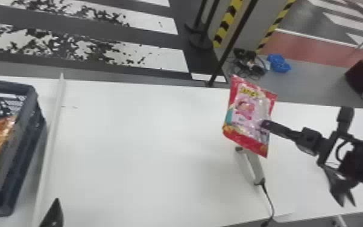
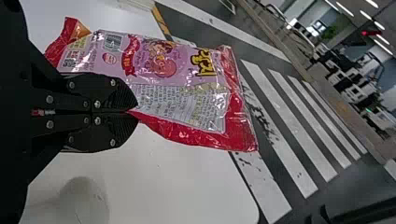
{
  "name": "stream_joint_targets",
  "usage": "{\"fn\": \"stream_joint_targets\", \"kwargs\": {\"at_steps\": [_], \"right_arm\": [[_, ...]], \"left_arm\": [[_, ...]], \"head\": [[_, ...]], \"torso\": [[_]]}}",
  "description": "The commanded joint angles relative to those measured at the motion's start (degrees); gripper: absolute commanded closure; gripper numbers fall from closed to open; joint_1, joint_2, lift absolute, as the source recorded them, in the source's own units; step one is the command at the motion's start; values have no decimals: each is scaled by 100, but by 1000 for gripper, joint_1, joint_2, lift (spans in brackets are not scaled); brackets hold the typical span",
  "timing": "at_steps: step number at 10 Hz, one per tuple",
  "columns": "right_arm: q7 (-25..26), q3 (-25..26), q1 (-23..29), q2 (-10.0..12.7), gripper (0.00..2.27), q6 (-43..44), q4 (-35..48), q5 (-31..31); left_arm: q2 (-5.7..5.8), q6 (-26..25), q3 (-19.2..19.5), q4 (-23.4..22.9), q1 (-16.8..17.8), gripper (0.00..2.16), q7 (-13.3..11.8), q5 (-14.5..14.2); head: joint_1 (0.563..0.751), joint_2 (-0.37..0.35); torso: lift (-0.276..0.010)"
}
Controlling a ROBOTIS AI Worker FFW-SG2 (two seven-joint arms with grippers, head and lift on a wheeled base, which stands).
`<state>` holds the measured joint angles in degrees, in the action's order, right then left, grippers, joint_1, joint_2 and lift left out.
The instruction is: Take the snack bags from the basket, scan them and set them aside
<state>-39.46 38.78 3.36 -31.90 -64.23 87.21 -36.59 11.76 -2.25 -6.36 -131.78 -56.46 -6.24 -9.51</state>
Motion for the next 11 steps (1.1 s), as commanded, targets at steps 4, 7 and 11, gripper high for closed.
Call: {"fn": "stream_joint_targets", "kwargs": {"at_steps": [4, 7, 11], "right_arm": [[2575, 622, -784, -45, 2246, 1769, -2129, -313], [4131, 314, -1013, -194, 2243, 2947, -3061, 346], [4702, -626, -1145, -308, 1710, 3720, -3746, 495]], "left_arm": [[11, 35, -6, -23, -93, 70, -9, 37], [55, 70, -6, -5, -119, 70, -18, 37], [116, 158, -6, -5, -119, 70, -44, 2]], "head": [[695, -350], [695, -350], [695, -350]], "torso": [[-75], [-75], [-75]]}}
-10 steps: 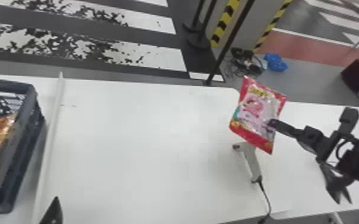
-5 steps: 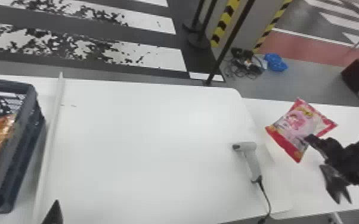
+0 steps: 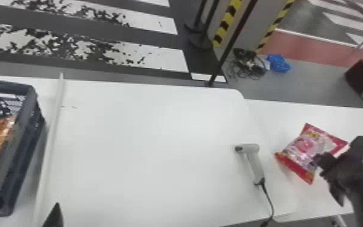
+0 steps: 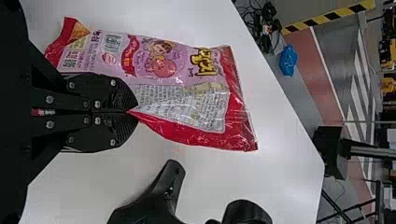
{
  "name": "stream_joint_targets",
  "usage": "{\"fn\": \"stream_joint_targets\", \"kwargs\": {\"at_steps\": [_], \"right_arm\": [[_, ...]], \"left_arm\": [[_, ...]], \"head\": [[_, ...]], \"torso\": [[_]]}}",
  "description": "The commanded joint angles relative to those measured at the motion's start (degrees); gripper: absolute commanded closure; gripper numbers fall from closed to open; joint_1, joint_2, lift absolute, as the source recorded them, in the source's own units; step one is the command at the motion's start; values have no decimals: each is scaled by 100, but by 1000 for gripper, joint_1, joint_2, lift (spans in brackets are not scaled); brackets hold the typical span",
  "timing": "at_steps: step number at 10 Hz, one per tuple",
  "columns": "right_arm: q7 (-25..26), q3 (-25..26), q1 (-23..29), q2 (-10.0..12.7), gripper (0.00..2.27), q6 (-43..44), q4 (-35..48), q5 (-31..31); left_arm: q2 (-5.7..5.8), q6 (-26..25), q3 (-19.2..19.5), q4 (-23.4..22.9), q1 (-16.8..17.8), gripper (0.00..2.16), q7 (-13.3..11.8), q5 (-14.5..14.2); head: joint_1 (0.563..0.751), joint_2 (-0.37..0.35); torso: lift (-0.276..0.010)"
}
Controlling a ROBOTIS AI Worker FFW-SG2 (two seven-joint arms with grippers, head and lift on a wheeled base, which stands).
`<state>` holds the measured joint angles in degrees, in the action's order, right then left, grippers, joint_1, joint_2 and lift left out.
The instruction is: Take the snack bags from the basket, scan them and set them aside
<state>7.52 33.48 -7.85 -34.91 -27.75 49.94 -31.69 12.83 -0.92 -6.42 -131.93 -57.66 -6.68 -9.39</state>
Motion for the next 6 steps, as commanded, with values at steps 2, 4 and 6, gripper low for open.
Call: {"fn": "stream_joint_targets", "kwargs": {"at_steps": [2, 4, 6], "right_arm": [[92, -280, -41, 10, -1, 107, 42, -31], [584, -342, 389, 81, 53, 72, 727, -127], [584, -193, 1505, 564, 56, 37, 2573, -198]], "left_arm": [[27, 25, 0, 18, 0, 70, 0, -19], [18, 25, 0, 27, 62, 70, 0, -11], [9, 25, -97, 80, 185, 70, 97, -11]], "head": [[695, -350], [695, -350], [695, -350]], "torso": [[-75], [-75], [-75]]}}
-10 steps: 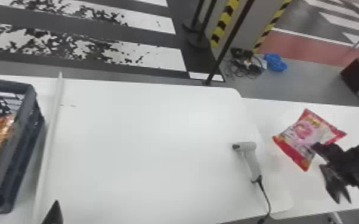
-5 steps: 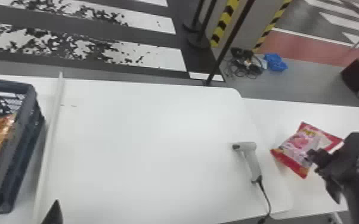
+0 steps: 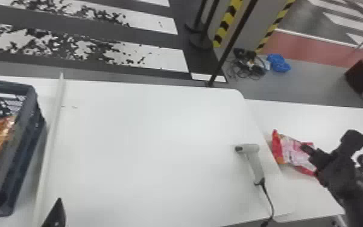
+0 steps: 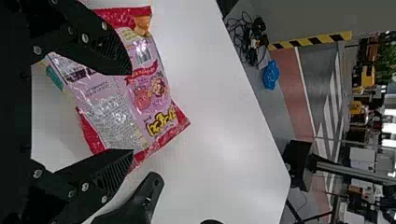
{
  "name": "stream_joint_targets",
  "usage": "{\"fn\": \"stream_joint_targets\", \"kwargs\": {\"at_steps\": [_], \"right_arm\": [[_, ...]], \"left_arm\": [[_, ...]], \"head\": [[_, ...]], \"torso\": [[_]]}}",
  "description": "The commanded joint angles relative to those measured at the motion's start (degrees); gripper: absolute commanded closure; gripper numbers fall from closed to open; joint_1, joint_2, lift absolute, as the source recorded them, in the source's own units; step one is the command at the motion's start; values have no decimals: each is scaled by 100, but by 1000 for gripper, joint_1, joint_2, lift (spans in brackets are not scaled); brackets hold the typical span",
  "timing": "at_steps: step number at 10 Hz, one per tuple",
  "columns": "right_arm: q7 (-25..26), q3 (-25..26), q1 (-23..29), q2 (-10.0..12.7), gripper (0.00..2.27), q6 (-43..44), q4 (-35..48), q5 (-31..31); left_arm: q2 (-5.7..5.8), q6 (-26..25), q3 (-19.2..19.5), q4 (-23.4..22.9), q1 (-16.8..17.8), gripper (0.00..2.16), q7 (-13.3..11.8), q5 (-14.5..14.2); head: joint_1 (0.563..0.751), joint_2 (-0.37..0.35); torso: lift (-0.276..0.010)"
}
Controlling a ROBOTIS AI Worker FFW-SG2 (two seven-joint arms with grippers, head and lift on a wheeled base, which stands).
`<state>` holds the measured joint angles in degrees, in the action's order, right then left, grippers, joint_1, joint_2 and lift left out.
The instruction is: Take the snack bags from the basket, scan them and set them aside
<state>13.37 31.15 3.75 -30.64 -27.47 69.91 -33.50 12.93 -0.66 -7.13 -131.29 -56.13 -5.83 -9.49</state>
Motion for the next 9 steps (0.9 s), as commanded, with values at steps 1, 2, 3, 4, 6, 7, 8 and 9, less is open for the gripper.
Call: {"fn": "stream_joint_targets", "kwargs": {"at_steps": [1, 2, 3, 4, 6, 7, 8, 9], "right_arm": [[-89, 154, 811, 630, 56, 8, 1499, 54], [-300, 216, 1136, 1087, 56, -45, 2211, 19], [-440, 57, 1506, 1508, 60, -27, 2985, 46], [-458, -321, 1954, 1807, 66, 272, 3697, 301], [-519, -1103, 2692, 2097, 90, 1344, 4479, 696], [-519, -1419, 2956, 2238, 90, 1784, 4716, 889], [-511, -1736, 3219, 2370, 90, 2241, 4883, 1109], [-458, -2026, 3492, 2440, 90, 2838, 4936, 1215]], "left_arm": [[-1, 0, -51, 103, 111, 70, 20, -26], [-1, 0, -86, 130, 172, 70, 20, -35], [-1, 0, -86, 112, 199, 70, 29, -35], [-9, 0, -86, 94, 216, 70, 29, -35], [-1, -53, -69, 77, 225, 70, 20, -62], [-1, -88, -16, 68, 225, 70, 20, -123], [-1, -106, 63, 50, 234, 70, 12, -185], [-9, -317, 239, -46, 234, 70, -76, -290]], "head": [[695, -350], [695, -350], [695, -350], [695, -350], [695, -350], [695, -350], [695, -350], [695, -350]], "torso": [[-75], [-75], [-75], [-75], [-75], [-75], [-75], [-75]]}}
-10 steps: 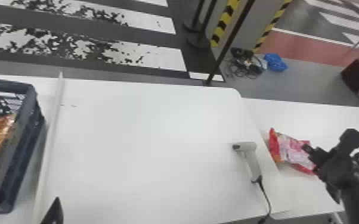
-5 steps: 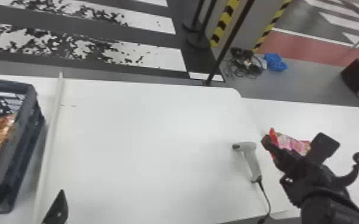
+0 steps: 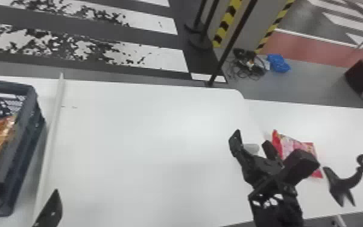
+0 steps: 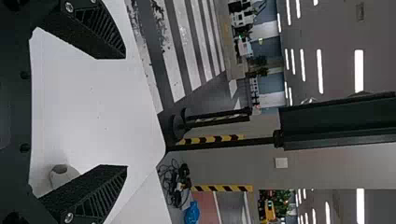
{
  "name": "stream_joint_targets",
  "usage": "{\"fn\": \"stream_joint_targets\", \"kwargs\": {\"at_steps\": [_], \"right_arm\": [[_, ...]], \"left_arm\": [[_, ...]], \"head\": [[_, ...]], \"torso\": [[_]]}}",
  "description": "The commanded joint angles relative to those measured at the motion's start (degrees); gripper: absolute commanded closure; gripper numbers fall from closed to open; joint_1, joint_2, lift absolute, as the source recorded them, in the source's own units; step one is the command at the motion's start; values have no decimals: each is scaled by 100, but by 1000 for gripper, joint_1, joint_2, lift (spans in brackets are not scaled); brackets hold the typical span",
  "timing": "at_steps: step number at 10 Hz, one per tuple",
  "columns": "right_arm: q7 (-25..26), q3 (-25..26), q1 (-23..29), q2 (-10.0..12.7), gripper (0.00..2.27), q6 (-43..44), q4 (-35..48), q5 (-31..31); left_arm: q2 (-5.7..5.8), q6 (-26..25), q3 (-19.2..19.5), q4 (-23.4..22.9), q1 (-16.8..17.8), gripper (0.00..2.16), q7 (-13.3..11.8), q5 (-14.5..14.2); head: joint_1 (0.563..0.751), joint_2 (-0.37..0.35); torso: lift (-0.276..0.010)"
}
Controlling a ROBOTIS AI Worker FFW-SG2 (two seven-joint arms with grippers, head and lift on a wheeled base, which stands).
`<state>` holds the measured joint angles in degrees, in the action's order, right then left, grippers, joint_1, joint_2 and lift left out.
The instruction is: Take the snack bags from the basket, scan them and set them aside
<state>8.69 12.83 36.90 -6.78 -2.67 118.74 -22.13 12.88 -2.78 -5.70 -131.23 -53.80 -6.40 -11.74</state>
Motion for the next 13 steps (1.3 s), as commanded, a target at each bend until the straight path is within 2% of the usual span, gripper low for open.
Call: {"fn": "stream_joint_targets", "kwargs": {"at_steps": [1, 2, 3, 4, 5, 6, 7, 8, 11, 12, 13], "right_arm": [[28, -422, 493, 115, 90, 992, 97, 122], [28, -641, 739, 150, 90, 1449, 106, 227], [28, -852, 915, 150, 90, 1554, 132, 332], [28, -1090, 1012, 150, 87, 1554, 159, 552], [28, -1265, 1029, 133, 87, 1554, 150, 737], [28, -1415, 1038, 115, 87, 1554, 150, 904], [28, -1450, 1038, 106, 93, 1554, 150, 948], [28, -1459, 1012, 106, 97, 1537, 150, 948], [28, -1459, 968, 71, 97, 1484, 88, 965], [28, -1459, 950, 62, 97, 1502, 71, 956], [28, -1459, 942, 45, 97, 1502, 44, 956]], "left_arm": [[-14, -369, 351, -218, 1, 70, -46, -303], [-67, -826, 606, -421, 1, 70, -98, -479], [-102, -1089, 852, -579, 1, 70, -151, -610], [-102, -1089, 1080, -702, 36, 70, -151, -619], [-102, -1107, 1361, -790, 98, 70, -169, -663], [-84, -1300, 1757, -878, 194, 70, -248, -848], [-75, -1740, 2100, -974, 370, 70, -336, -1111], [-23, -1986, 2328, -983, 581, 70, -336, -1252], [-23, -3181, 2442, -640, 1592, 76, -336, -1234], [-23, -3972, 2451, -500, 2058, 80, -344, -1164], [-32, -4447, 2460, -377, 2436, 80, -371, -1085]], "head": [[695, -350], [695, -350], [695, -306], [695, -280], [695, -220], [695, -148], [695, -67], [695, -9], [695, 55], [695, 64], [695, 71]], "torso": [[-75], [-75], [-75], [-75], [-75], [-75], [-75], [-75], [-75], [-75], [-75]]}}
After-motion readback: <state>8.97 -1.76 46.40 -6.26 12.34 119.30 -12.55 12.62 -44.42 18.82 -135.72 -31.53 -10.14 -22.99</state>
